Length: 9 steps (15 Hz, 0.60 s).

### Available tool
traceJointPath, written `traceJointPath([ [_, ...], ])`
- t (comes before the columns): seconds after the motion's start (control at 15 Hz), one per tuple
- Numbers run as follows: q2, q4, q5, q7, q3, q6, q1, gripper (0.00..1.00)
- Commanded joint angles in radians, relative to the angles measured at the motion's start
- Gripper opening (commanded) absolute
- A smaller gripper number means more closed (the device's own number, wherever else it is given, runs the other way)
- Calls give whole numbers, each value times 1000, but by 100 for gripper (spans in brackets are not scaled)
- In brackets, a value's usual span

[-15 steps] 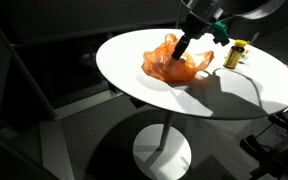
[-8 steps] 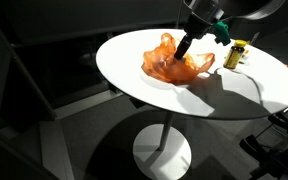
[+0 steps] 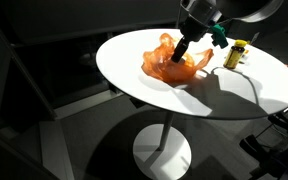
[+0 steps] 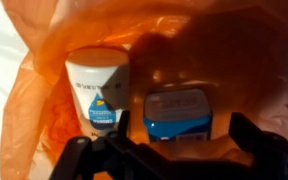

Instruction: Remove the blue box from the plastic bag

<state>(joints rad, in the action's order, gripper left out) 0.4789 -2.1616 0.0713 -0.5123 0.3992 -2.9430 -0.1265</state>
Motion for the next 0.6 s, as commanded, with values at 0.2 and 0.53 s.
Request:
traceJointPath([
  [0.2, 27, 34, -25, -24, 33, -6, -38, 58],
  [0.53, -40, 15, -12, -4, 32, 56, -50, 41],
])
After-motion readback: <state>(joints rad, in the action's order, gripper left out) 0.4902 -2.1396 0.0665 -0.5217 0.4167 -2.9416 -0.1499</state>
